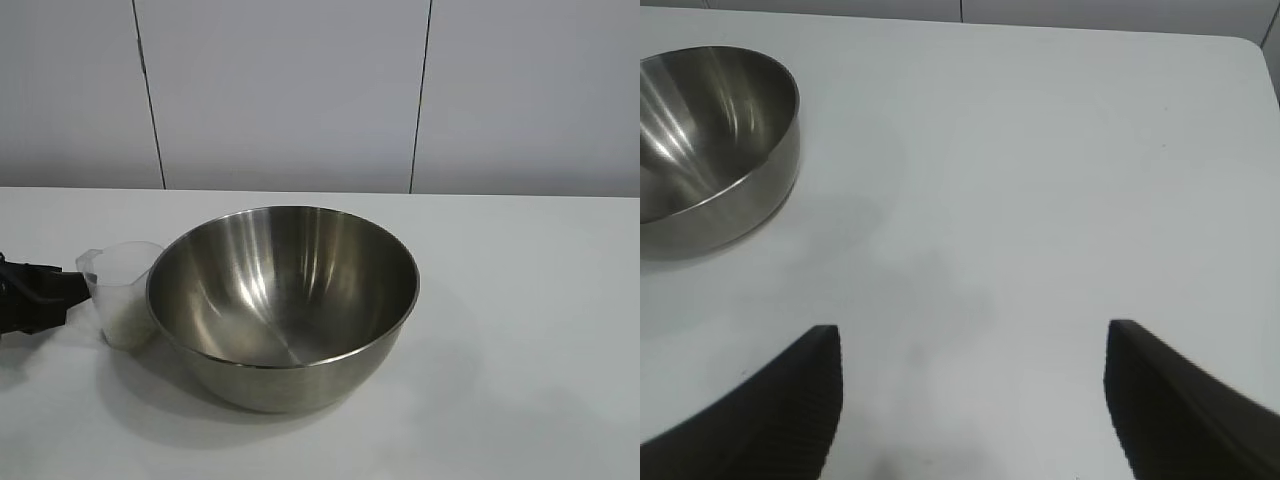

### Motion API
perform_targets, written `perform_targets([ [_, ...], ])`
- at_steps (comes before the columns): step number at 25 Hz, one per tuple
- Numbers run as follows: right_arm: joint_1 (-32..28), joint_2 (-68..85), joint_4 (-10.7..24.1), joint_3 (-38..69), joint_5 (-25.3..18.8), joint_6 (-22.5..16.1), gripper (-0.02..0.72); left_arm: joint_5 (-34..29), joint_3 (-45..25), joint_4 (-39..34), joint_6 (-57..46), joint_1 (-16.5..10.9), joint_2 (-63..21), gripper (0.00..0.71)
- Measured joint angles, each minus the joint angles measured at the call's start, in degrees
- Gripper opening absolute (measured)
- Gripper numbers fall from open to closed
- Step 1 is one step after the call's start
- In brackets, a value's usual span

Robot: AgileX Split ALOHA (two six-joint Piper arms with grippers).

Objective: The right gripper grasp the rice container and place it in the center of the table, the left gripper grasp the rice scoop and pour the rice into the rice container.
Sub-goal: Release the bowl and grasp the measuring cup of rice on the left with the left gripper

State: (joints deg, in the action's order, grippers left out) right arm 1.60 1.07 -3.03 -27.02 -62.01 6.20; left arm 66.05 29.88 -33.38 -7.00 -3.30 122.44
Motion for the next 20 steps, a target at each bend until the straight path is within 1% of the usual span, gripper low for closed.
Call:
perform_targets([
  [6,0.0,0.0,0.0,0.0,-0.1,0.0,0.503,-0.1,1.2,-0.2,-4.8,0.0,0.0,0.323],
  [12,0.0,0.0,0.0,0.0,-0.1,0.0,0.503,-0.1,1.6,-0.5,-5.3,0.0,0.0,0.321],
  [14,0.0,0.0,0.0,0.0,-0.1,0.0,0.503,-0.1,1.6,-0.6,-5.7,0.0,0.0,0.301],
  [15,0.0,0.0,0.0,0.0,-0.1,0.0,0.503,-0.1,1.6,-0.7,-6.2,0.0,-0.1,0.262],
  [18,0.0,0.0,0.0,0.0,-0.1,0.0,0.503,-0.2,1.6,-1.1,-7.1,0.0,-1.8,0.087],
  [20,0.0,0.0,0.0,0.0,-0.1,0.0,0.503,-0.2,1.6,-1.4,-7.2,0.0,-4.0,0.037],
])
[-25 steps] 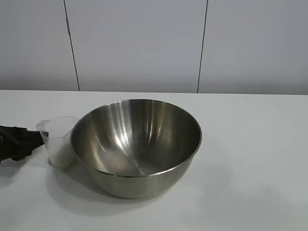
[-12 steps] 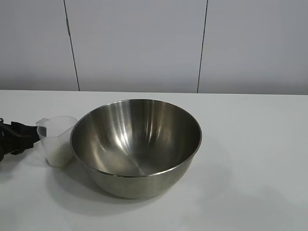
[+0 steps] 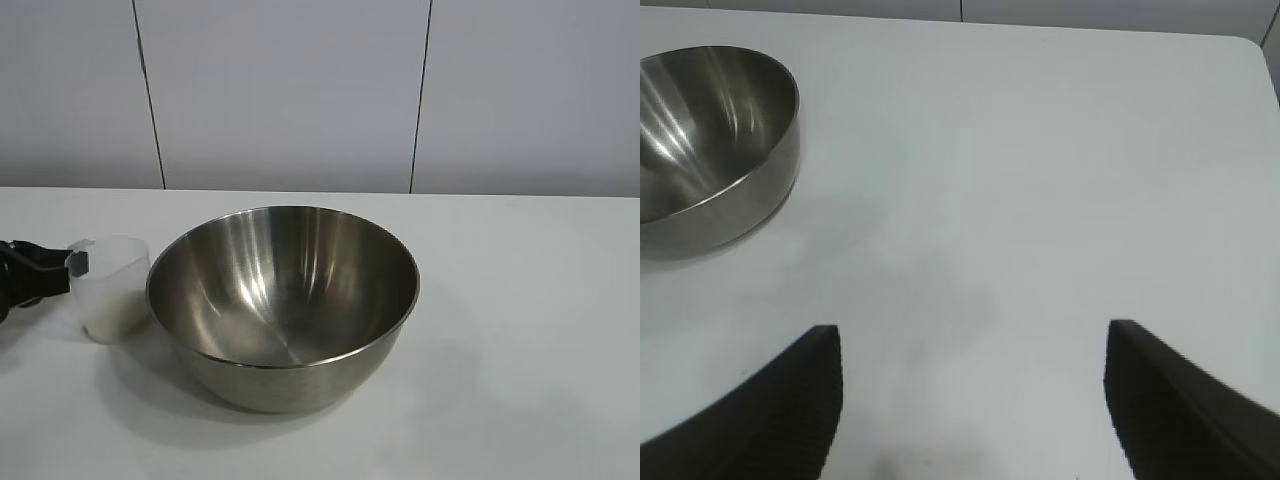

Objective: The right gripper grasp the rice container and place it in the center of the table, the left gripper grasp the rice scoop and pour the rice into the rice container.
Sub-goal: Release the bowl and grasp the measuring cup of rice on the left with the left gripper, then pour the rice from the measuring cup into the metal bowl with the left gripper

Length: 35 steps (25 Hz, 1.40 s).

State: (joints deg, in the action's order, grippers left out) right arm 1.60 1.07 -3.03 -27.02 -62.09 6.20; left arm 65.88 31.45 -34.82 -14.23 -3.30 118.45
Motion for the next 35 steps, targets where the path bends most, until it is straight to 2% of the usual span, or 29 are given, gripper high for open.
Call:
perform_targets([
  [3,0.0,0.0,0.0,0.0,0.0,0.0,0.503,0.1,0.0,-0.6,-0.2,-0.1,-2.1,0.013],
  [9,0.0,0.0,0.0,0.0,0.0,0.0,0.503,-0.1,0.0,-0.9,-1.5,-0.1,-4.1,0.010],
  [16,0.0,0.0,0.0,0.0,0.1,0.0,0.503,-0.3,-0.1,-0.9,-1.0,-0.2,-12.0,0.010],
  [22,0.0,0.0,0.0,0.0,0.1,0.0,0.503,-5.5,-0.1,-5.1,-0.8,0.4,-21.8,0.010],
  [25,0.0,0.0,0.0,0.0,0.1,0.0,0.503,-10.0,-0.2,-6.5,-0.9,4.4,-27.2,0.010],
  [28,0.0,0.0,0.0,0.0,0.1,0.0,0.503,-16.8,-0.5,-6.2,1.2,10.8,-31.8,0.010],
  [29,0.0,0.0,0.0,0.0,0.1,0.0,0.503,-18.8,-0.6,-4.8,3.0,13.7,-33.2,0.010],
  [33,0.0,0.0,0.0,0.0,0.1,0.0,0.503,-25.7,-0.6,6.2,14.2,22.3,-35.8,0.010],
  [35,0.0,0.0,0.0,0.0,0.1,0.0,0.503,-27.8,-0.6,15.0,23.5,26.5,-35.9,0.009],
])
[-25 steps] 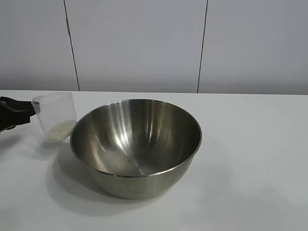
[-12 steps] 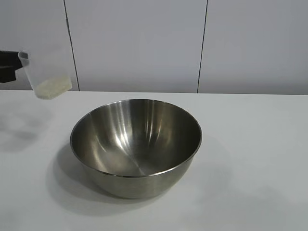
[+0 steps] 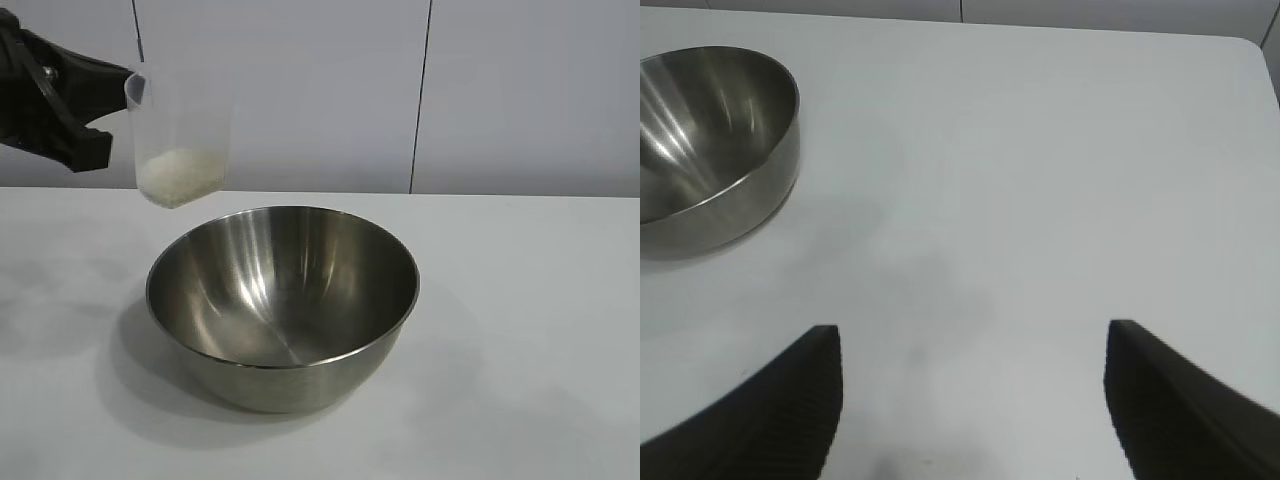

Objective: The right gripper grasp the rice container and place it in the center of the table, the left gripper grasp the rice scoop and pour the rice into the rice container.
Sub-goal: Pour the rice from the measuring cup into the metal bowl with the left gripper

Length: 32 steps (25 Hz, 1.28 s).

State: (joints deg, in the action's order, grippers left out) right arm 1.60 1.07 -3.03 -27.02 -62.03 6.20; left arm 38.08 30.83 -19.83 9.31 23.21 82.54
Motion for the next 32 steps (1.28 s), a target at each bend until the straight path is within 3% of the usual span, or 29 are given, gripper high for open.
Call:
perform_targets([
  [4,0.0,0.0,0.0,0.0,0.0,0.0,0.503,-1.5,0.0,21.8,23.2,9.5,0.0,0.009],
  [8,0.0,0.0,0.0,0.0,-0.1,0.0,0.503,1.9,0.0,44.7,50.1,19.3,0.0,0.009],
  [13,0.0,0.0,0.0,0.0,-0.1,0.0,0.503,9.4,0.0,61.7,77.2,31.1,0.0,0.009],
  [15,0.0,0.0,0.0,0.0,-0.1,0.0,0.503,12.5,0.0,65.8,85.5,33.7,0.0,0.009],
  [23,0.0,0.0,0.0,0.0,-0.1,0.0,0.503,14.3,0.0,68.9,103.8,35.1,0.0,0.009],
  [32,0.0,0.0,0.0,0.0,-0.1,0.0,0.503,9.9,3.5,69.1,119.2,35.1,0.0,0.009],
])
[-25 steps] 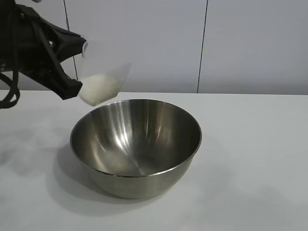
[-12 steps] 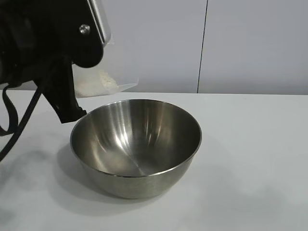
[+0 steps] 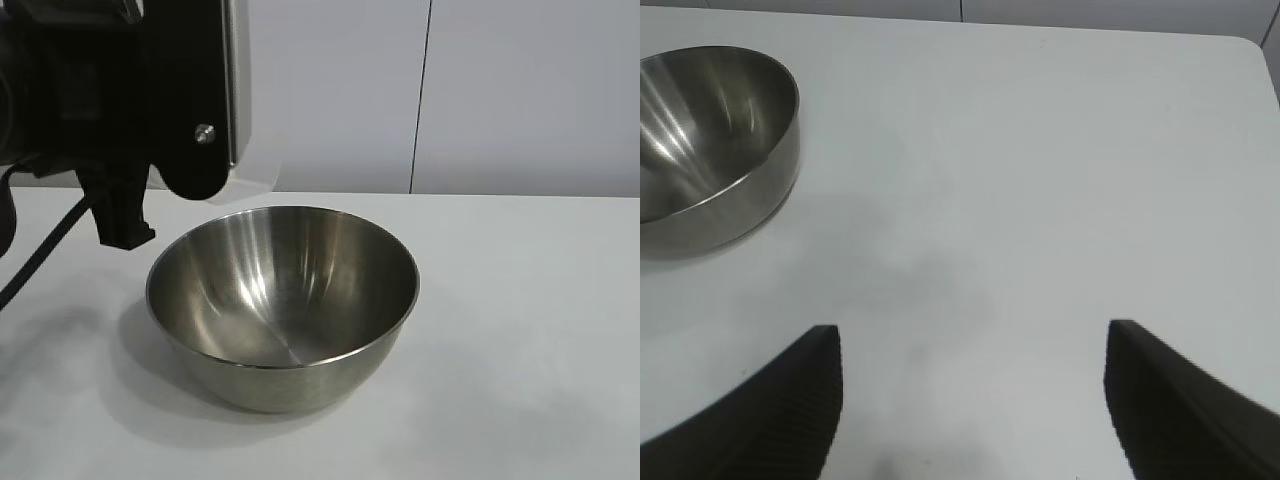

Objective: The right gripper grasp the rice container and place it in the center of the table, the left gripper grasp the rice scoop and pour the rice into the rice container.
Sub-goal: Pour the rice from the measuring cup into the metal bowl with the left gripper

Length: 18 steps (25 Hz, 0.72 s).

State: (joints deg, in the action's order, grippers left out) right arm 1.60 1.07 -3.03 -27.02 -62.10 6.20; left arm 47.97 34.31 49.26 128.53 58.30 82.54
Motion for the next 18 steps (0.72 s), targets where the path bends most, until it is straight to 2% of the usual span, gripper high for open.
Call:
perform_targets([
  [6,0.0,0.0,0.0,0.0,0.1,0.0,0.503,-2.2,0.3,1.1,8.5,0.0,0.8,0.009],
  [13,0.0,0.0,0.0,0.0,0.1,0.0,0.503,1.9,1.9,1.4,14.2,0.0,10.9,0.009],
  [18,0.0,0.0,0.0,0.0,0.1,0.0,0.503,4.3,3.3,1.5,19.0,0.0,14.1,0.009],
])
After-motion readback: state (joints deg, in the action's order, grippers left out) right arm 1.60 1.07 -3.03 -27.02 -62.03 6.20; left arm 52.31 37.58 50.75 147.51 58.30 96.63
